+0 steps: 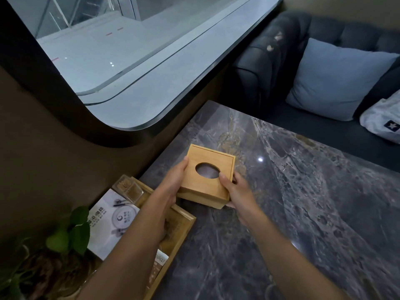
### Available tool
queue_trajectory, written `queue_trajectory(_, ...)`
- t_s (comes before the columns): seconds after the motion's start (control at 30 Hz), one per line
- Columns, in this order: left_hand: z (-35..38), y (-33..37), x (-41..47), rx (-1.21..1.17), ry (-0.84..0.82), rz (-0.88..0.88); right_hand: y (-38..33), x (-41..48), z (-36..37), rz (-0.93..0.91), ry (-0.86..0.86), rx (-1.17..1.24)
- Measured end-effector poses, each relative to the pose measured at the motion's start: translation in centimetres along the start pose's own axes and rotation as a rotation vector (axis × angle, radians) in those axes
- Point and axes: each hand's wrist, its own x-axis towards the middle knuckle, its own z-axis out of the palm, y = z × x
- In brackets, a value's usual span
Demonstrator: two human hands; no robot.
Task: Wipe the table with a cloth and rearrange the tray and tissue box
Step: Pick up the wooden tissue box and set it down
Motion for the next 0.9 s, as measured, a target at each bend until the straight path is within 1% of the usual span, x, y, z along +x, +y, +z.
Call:
queue_trajectory(0.07, -0.2, 0.2, 0.0, 0.027, 0.039, -0.011, 0.0, 0.0, 0.3, -0.005, -0.010, -0.027)
queue_trajectory(0.13, -0.2, 0.5, -0.2, 0.075, 0.064, 0.020, -0.2, 0.1, 0.2, 0.027, -0.014, -0.021)
queue_trajectory(0.2, 0.1, 0.7, -0.6, 0.250, 0.133, 0.146, -0.7, 0.3, -0.4, 0.074, -0.010, 0.017)
queue_trajectory(0.3, 0.9, -0.1, -2.2, 0.658, 0.379, 0.423, -1.6, 1.4, -2.0, 0.094, 0.011, 0.037)
queue_trajectory(0.33, 1.5, -0.8, -3.0, 0.745, 0.425, 0.500, -1.8, 1.8, -2.2, 0.104, -0.010, 0.061)
queue_trajectory(0.37, 2.2, -1.6, -3.8, 0.811, 0.439, 0.542, -2.1, 2.1, -2.3, 0.120, -0.049, 0.096)
queue_trajectory(0.4, 3.0, -2.4, -4.4, 0.865, 0.431, 0.550, -2.2, 2.2, -2.1, 0.136, -0.095, 0.116)
queue_trajectory(0.47, 4.1, -4.1, -5.1, 0.955, 0.405, 0.509, -2.4, 2.1, -1.4, 0.135, -0.145, 0.075)
queue_trajectory(0.53, 4.2, -5.0, -4.9, 1.030, 0.417, 0.474, -2.4, 2.1, -0.6, 0.116, -0.142, 0.068)
queue_trajectory(0.63, 2.8, -5.1, -4.1, 1.098, 0.484, 0.494, -2.3, 2.0, 0.5, 0.085, -0.137, 0.054)
queue_trajectory(0.9, -1.8, -4.2, -3.0, 1.090, 0.526, 0.524, -2.4, 2.2, 5.0, 0.047, -0.161, 0.036)
